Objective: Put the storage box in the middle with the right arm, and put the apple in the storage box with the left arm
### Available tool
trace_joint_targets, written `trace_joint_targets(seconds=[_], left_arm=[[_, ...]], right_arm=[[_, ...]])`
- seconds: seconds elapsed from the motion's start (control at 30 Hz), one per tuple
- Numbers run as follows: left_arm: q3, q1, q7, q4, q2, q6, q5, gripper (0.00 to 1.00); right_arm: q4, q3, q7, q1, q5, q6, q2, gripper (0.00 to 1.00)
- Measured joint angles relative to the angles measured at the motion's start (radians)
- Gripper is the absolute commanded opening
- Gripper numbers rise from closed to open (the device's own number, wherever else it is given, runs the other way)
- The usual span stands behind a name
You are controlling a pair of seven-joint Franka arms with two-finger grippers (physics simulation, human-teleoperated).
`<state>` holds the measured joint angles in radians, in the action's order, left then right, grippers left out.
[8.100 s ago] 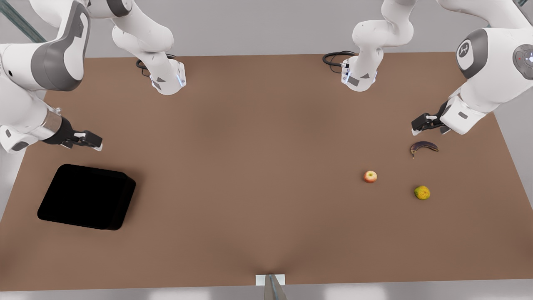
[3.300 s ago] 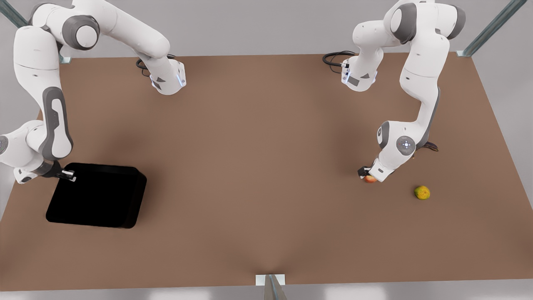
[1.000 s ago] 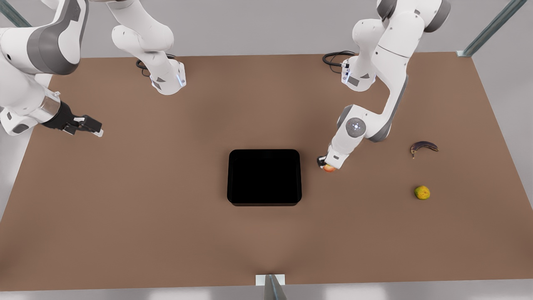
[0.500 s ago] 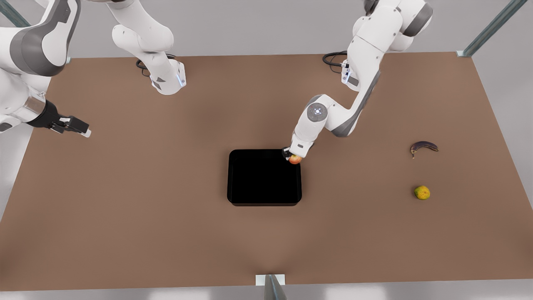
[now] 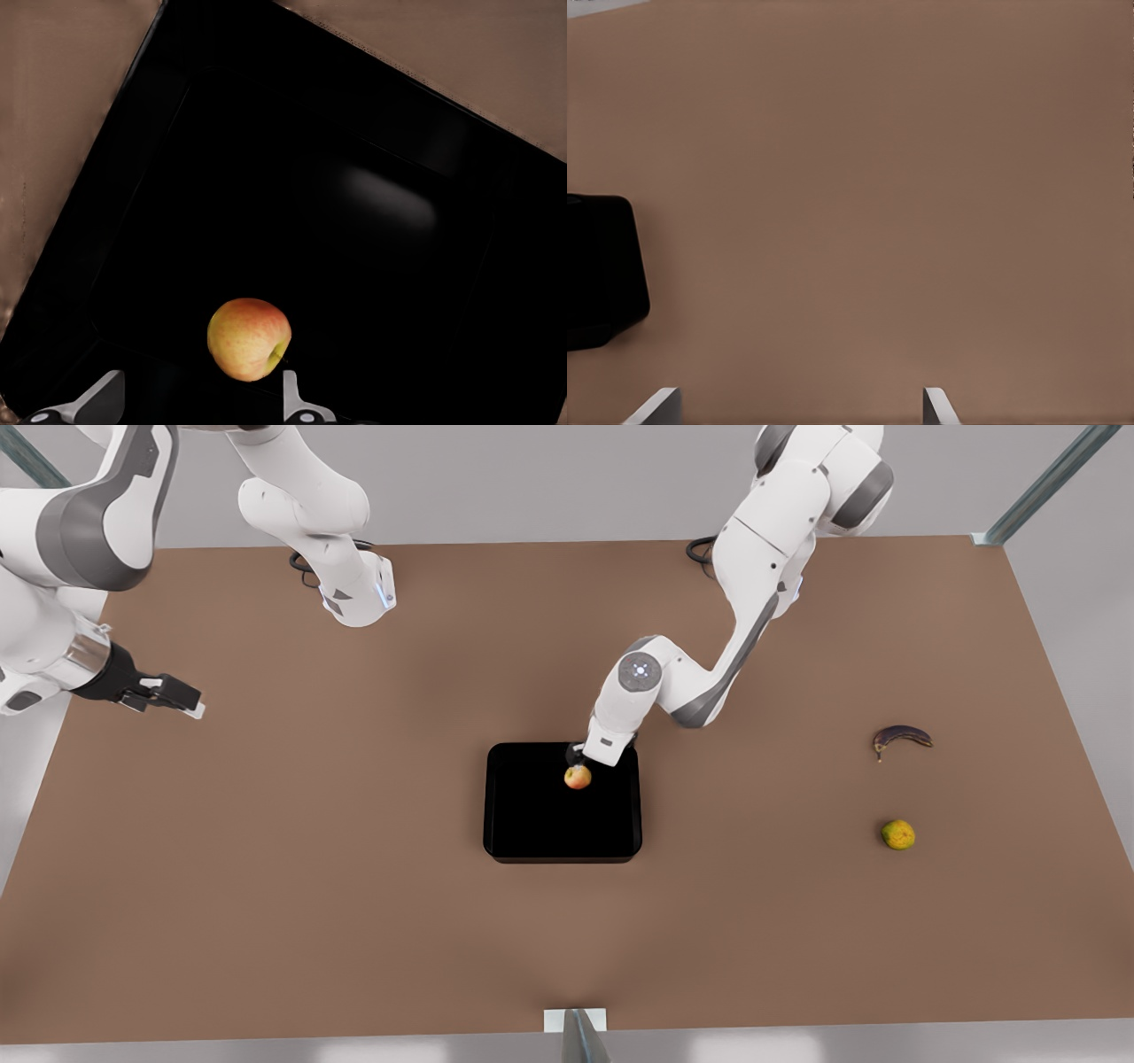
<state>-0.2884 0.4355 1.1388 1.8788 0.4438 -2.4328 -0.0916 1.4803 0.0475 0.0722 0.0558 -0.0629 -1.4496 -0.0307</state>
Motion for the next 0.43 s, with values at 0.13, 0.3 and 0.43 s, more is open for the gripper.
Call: trace_joint_targets(seconds=[0.13, 0.3, 0.43], left_arm=[[0.003, -0.202, -0.506, 0.008, -0.215, 0.344, -0.006, 1.00], [0.348, -0.321, -1.053, -0.156, -0.410, 0.679, 0.082, 1.00], [0.371, -0.582, -1.064, -0.258, -0.459, 0.808, 0.119, 1.00]], right_arm=[[0.000, 0.000, 0.001, 0.013, 0.001, -0.001, 0.000, 1.00], [-0.021, 0.002, 0.001, 0.005, 0.003, -0.018, -0.003, 1.00], [-0.030, 0.003, 0.000, 0.013, 0.003, -0.043, -0.030, 1.00]])
